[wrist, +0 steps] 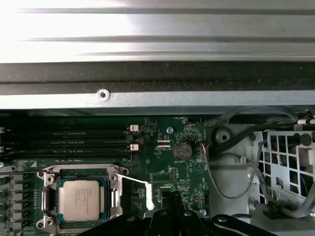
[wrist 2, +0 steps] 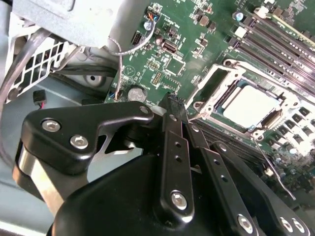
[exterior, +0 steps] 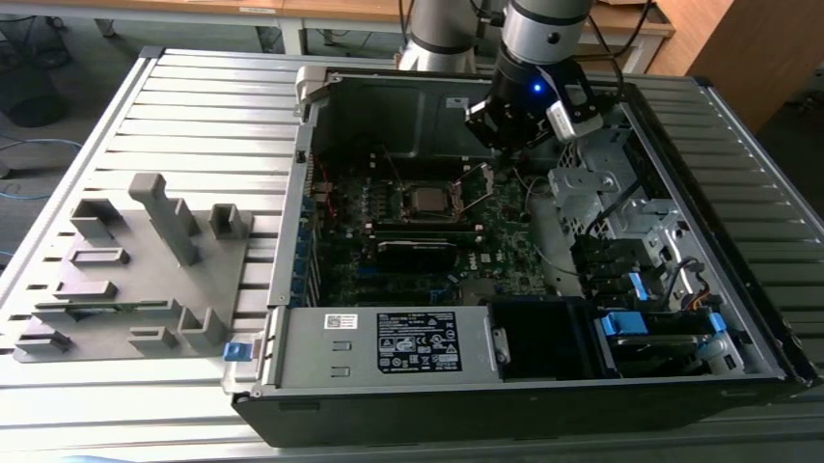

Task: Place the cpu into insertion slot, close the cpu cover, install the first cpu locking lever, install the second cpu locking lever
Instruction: 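Close the cpu cover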

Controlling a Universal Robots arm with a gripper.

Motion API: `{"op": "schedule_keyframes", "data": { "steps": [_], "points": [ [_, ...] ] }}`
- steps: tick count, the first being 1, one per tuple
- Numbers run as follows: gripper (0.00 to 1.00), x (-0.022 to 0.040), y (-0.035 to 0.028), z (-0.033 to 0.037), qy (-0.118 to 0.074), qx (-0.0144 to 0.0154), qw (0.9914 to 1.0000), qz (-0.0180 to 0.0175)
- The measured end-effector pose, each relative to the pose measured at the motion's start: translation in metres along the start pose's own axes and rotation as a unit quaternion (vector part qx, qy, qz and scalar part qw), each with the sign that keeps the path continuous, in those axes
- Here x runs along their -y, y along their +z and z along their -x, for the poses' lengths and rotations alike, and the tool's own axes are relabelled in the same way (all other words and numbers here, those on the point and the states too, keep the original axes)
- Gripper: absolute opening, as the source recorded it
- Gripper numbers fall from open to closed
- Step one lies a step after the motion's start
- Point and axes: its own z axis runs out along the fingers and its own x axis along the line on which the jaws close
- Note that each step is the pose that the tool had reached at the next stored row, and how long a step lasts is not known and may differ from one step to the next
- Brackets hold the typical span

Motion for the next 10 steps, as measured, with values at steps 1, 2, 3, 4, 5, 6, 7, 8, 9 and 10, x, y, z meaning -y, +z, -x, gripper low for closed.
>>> {"op": "schedule_keyframes", "data": {
  "steps": [1, 2, 3, 4, 5, 6, 7, 8, 9, 10],
  "points": [
    [0.11, 0.0001, 0.0012, 0.0002, 0.0, 0.0, 1.0, -0.0018],
    [0.11, 0.0001, 0.0022, 0.0003, -0.001, 0.0, 0.99999, -0.0035],
    [0.11, 0.0002, 0.0033, 0.0004, -0.001, 0.0001, 0.99999, -0.005],
    [0.11, 0.0003, 0.0044, 0.0004, -0.001, 0.0001, 0.99998, -0.0064],
    [0.11, 0.0004, 0.0056, 0.0005, -0.001, 0.0001, 0.99997, -0.0076],
    [0.11, 0.0004, 0.0064, 0.0005, -0.001, 0.0001, 0.99996, -0.0088],
    [0.11, 0.0004, 0.0065, 0.0005, -0.002, 0.0001, 0.99996, -0.0092],
    [0.11, 0.0005, 0.0065, 0.0005, -0.002, 0.0001, 0.99996, -0.0093],
    [0.11, 0.0005, 0.0065, 0.0005, -0.002, 0.0001, 0.99996, -0.0093],
    [0.11, 0.0005, 0.0065, 0.0005, -0.002, 0.0001, 0.99996, -0.0093]
  ]
}}
